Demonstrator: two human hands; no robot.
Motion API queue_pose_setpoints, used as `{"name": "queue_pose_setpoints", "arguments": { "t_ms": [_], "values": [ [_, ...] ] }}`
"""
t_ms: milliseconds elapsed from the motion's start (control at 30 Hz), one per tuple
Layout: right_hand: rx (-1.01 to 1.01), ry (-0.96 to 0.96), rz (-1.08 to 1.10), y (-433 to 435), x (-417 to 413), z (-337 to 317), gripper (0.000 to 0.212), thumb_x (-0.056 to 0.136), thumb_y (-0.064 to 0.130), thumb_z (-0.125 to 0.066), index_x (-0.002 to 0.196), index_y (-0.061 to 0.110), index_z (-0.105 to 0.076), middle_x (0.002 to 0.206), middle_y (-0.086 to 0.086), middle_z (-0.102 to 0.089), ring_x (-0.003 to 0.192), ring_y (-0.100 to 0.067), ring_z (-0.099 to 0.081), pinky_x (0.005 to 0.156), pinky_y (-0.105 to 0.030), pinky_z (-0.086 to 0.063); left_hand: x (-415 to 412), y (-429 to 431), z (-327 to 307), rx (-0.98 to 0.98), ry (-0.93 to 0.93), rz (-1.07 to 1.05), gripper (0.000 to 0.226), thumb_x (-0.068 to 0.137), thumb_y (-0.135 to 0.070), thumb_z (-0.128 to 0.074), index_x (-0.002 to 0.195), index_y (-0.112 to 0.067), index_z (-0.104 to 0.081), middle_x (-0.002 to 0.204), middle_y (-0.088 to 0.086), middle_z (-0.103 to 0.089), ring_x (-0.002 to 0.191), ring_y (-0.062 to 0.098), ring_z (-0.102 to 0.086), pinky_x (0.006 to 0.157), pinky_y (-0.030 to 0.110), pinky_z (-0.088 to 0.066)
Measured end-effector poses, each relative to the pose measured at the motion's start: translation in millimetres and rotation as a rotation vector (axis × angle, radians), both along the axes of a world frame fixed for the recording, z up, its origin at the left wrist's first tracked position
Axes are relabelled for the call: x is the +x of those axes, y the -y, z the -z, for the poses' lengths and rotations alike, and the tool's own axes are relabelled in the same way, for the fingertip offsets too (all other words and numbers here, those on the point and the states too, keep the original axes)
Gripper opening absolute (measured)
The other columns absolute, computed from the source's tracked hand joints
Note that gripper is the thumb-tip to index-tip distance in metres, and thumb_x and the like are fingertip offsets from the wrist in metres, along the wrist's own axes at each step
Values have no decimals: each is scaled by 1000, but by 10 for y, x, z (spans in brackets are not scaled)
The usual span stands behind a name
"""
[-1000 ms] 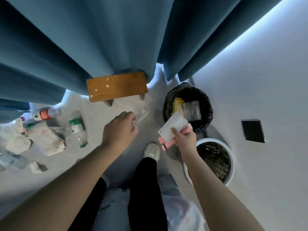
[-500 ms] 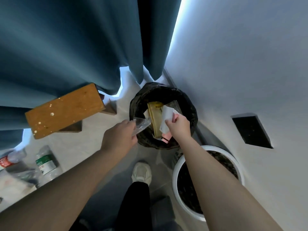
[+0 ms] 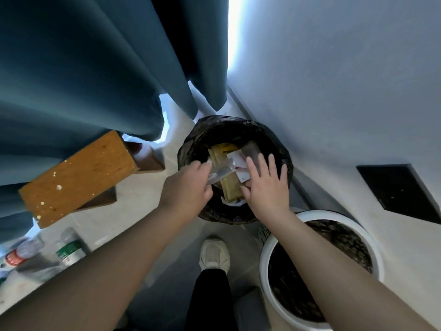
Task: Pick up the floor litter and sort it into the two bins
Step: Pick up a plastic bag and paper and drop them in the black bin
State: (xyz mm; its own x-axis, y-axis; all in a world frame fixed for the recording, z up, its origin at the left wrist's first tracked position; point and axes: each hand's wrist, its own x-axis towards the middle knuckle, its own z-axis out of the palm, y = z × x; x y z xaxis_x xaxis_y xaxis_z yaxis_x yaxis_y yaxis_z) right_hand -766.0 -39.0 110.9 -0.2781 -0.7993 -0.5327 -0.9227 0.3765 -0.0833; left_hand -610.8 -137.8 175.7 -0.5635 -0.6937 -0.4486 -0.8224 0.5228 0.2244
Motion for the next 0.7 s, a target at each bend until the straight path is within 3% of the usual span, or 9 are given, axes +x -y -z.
{"name": "queue_pose_setpoints", "arguments": {
  "t_ms": [67, 167, 233, 333, 400, 533, 700],
  "values": [
    [-23, -30, -65, -152, -29, -62, 73, 94, 46, -49, 153, 19, -16, 159, -14, -15, 147, -35, -6, 116, -56, -8, -188, -7, 134, -24, 34, 49, 19, 86, -27, -54, 102, -18, -50, 100, 1, -52, 93, 23, -54, 56, 31, -31],
    [-87, -71, -46, -331, -32, -21, 72, 83, 41, -67, 145, 16, -41, 149, -17, -38, 141, -38, -28, 110, -60, -24, -417, -51, 420, 28, 191, 74, 39, 85, -35, -60, 116, -18, -44, 116, 4, -49, 105, 24, -49, 63, 32, -37],
    [-92, -87, -24, -418, -25, 11, 70, 82, 40, -68, 143, 15, -44, 148, -17, -41, 140, -38, -30, 109, -61, -24, -465, -93, 598, 119, 281, 50, 64, 81, -44, -65, 132, -19, -35, 132, 9, -41, 120, 28, -41, 85, 36, -41],
    [-63, -113, -31, -477, 11, -20, 70, 84, 41, -65, 145, 16, -40, 151, -17, -36, 143, -37, -26, 110, -61, -20, -375, -164, 613, 183, 304, 54, 88, 80, -52, -64, 146, -19, -17, 153, 13, -18, 142, 31, -15, 114, 45, -18],
    [-31, -111, -36, -456, 49, -132, 71, 87, 43, -61, 148, 18, -34, 154, -16, -30, 145, -37, -20, 112, -61, -15, -239, -192, 450, 153, 284, 100, 91, 82, -54, -61, 150, -19, -10, 158, 10, -6, 146, 29, -2, 117, 47, -6],
    [30, -84, -58, -345, 179, -464, 71, 95, 49, -44, 154, 22, -14, 161, -12, -9, 148, -34, 1, 114, -60, -1, 162, -222, -24, 118, 258, 128, 88, 86, -55, -55, 151, -20, -6, 160, 8, 3, 147, 27, 6, 118, 49, -2],
    [-7, -82, -109, -194, 495, -935, 71, 89, 50, -55, 149, 21, -31, 156, -14, -25, 146, -36, -14, 112, -62, -13, 734, -294, -585, 129, 250, 34, 87, 88, -58, -49, 152, -20, -2, 159, 8, 9, 146, 26, 11, 117, 51, 1]
  ]
}}
